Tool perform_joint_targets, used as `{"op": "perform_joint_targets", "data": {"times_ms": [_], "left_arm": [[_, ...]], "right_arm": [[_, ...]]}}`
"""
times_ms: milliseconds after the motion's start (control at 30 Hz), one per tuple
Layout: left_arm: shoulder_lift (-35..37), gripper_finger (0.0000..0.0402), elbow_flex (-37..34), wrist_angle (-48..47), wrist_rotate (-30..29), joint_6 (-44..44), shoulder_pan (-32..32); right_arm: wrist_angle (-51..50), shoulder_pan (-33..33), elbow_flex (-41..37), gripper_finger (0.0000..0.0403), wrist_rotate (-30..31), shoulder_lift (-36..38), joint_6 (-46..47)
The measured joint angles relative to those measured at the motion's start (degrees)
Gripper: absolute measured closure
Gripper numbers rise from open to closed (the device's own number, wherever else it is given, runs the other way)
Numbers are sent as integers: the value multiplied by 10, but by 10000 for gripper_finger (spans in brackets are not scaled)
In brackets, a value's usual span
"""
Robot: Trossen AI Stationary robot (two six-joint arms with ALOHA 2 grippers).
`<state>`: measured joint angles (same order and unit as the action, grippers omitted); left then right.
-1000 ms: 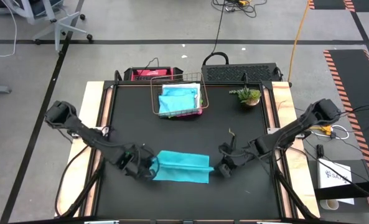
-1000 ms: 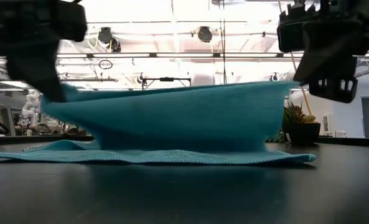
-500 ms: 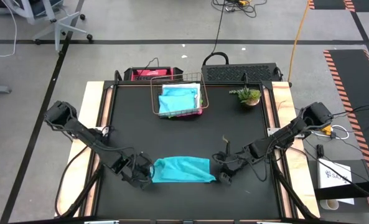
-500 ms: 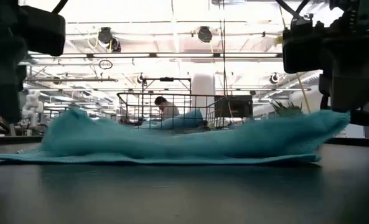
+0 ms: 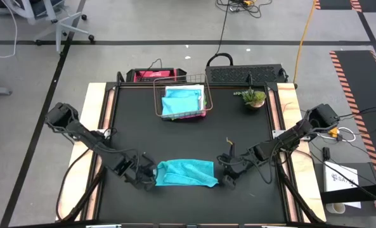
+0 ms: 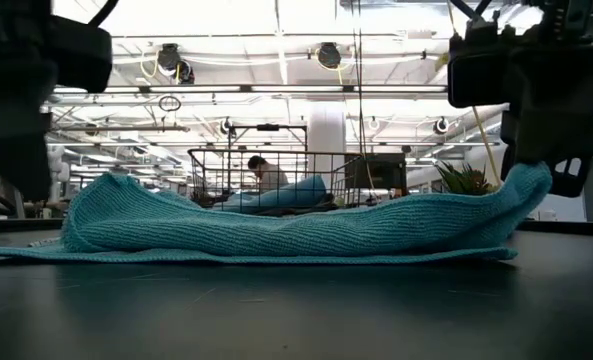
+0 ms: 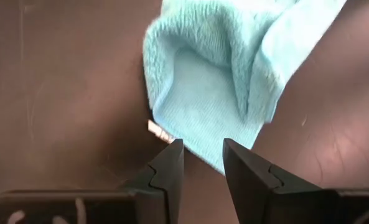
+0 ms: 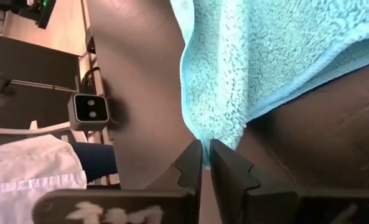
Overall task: Fold microfiber towels
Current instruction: Fold the light blue microfiber cloth in quarters
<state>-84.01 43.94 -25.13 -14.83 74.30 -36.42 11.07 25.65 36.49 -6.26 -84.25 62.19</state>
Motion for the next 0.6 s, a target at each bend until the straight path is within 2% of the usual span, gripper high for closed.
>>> {"op": "perform_joint_targets", "data": {"times_ms": [133,300,467,600], "left_arm": [[0,286,0,14,-11,-6,13],[0,286,0,40,-3,-24,27],[0,286,1,99,-2,-74,31],[0,286,1,120,-2,-111,30]], "right_arm": [[2,-1,0,370,0,0,6],[0,-2,0,338,-26,0,1],[-6,-15,0,305,-45,0,-18],[-6,-32,0,298,-45,0,-31]]}}
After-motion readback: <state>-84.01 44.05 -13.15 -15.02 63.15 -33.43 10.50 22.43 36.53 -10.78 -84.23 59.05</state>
